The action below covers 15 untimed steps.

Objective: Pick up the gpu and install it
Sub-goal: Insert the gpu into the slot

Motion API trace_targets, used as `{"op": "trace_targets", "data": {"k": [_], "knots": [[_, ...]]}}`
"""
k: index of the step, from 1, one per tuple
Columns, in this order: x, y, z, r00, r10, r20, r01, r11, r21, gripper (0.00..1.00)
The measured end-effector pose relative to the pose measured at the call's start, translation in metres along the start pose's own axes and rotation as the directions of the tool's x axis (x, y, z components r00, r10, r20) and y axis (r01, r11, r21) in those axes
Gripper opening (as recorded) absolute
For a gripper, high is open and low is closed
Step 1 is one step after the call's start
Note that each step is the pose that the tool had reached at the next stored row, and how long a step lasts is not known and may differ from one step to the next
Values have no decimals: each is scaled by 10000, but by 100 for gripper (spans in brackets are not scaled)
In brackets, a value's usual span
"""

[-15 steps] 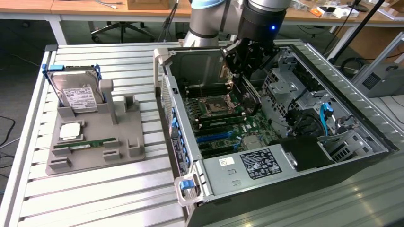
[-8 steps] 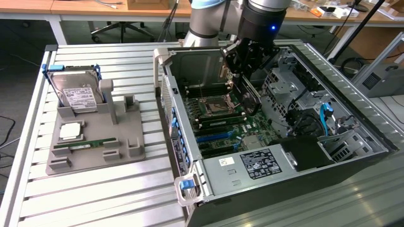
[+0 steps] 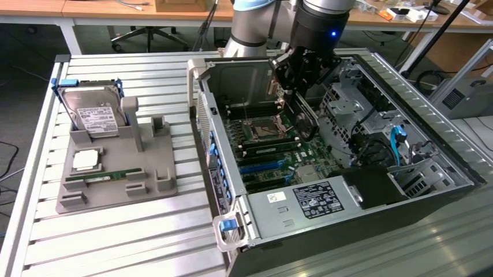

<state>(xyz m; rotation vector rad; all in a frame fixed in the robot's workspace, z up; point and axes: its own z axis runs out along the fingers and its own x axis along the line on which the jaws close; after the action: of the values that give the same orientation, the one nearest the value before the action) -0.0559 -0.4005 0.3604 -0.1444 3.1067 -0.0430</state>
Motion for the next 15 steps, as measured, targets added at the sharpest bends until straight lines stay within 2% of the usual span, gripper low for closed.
{"op": "trace_targets", "data": {"k": [15], "knots": [[0, 0, 0, 9999, -159, 5, 159, 9999, -5, 27]]}}
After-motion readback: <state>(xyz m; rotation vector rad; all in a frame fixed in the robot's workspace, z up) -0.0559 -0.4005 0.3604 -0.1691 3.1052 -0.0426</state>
